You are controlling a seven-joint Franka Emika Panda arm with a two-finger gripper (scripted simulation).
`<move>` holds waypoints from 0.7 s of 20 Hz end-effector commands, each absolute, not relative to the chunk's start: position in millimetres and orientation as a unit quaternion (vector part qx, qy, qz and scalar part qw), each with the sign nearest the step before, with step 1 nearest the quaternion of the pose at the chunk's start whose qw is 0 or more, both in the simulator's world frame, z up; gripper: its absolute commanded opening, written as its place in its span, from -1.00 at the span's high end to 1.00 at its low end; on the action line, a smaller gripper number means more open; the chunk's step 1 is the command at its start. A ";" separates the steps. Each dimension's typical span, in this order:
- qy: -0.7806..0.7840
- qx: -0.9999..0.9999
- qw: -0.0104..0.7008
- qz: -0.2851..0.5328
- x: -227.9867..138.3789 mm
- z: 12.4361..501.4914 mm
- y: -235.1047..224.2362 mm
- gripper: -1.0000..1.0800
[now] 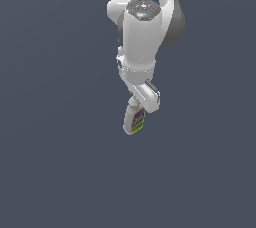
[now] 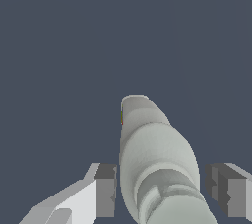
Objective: Pick up the object and move it to a goal position.
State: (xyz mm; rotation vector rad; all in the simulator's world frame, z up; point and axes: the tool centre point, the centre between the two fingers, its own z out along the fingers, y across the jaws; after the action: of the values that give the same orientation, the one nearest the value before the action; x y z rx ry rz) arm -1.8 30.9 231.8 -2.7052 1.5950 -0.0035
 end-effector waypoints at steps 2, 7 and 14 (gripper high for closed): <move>0.508 -0.861 0.000 -0.001 -2.0 231.2 30.9 1.00; 0.508 -0.861 0.000 -0.001 -2.0 238.7 26.1 1.00; 0.508 -0.861 0.000 0.000 -1.9 273.6 3.4 1.00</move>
State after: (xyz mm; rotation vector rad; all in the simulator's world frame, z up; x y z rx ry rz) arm -4.5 9.7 257.4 -2.7128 1.5976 0.0168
